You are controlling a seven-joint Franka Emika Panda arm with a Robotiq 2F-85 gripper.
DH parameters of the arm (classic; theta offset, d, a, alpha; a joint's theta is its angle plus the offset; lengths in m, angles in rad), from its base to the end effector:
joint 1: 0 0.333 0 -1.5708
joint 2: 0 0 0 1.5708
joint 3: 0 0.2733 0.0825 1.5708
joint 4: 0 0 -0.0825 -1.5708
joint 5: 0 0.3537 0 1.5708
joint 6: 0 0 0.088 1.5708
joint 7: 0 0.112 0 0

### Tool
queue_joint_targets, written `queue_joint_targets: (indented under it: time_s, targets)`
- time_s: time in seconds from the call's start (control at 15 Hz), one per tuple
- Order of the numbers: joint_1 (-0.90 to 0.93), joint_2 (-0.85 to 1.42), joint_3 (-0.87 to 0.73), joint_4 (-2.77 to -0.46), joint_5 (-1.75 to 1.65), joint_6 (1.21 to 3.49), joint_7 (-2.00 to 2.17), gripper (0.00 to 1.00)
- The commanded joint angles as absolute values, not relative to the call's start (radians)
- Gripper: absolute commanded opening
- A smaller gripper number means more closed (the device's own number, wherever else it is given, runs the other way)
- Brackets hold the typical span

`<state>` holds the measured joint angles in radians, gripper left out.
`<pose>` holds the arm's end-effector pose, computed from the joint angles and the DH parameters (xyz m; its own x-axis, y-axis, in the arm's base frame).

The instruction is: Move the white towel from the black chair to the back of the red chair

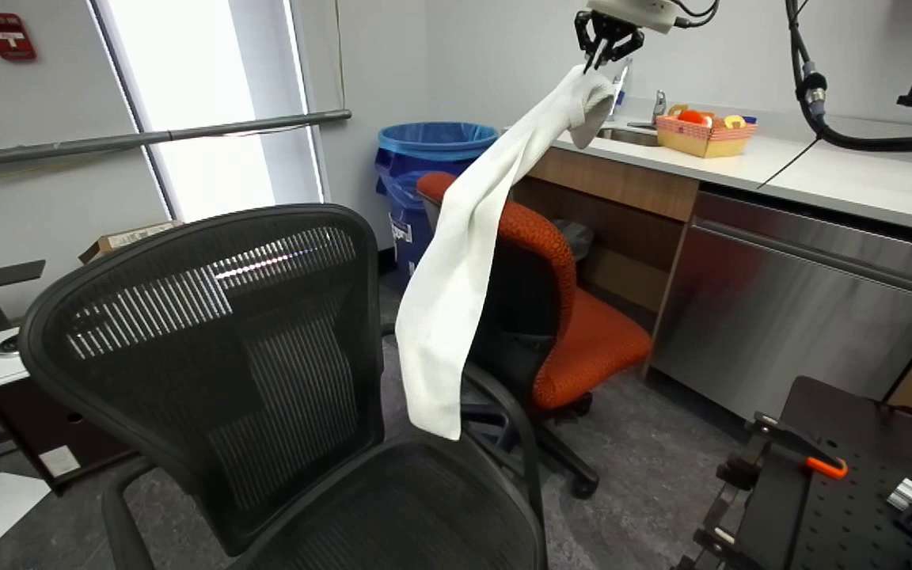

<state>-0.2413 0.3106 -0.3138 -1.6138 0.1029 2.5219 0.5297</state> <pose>0.5696 -0.3258 0.4886 0.3166 -0.8089 0.4954 -0.8157 -0.4987 -0.2931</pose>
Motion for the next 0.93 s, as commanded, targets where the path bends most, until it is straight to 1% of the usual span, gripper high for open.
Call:
queue_joint_targets:
  time_s: [0.0, 0.2, 0.87]
  targets:
    - [-0.239, 0.317, -0.313, -1.634, 0.105, 2.528, 0.539, 0.00]
    - [-0.226, 0.330, -0.313, -1.675, 0.104, 2.561, 0.560, 0.00]
    - [-0.225, 0.328, -0.313, -1.677, 0.104, 2.562, 0.562, 0.00]
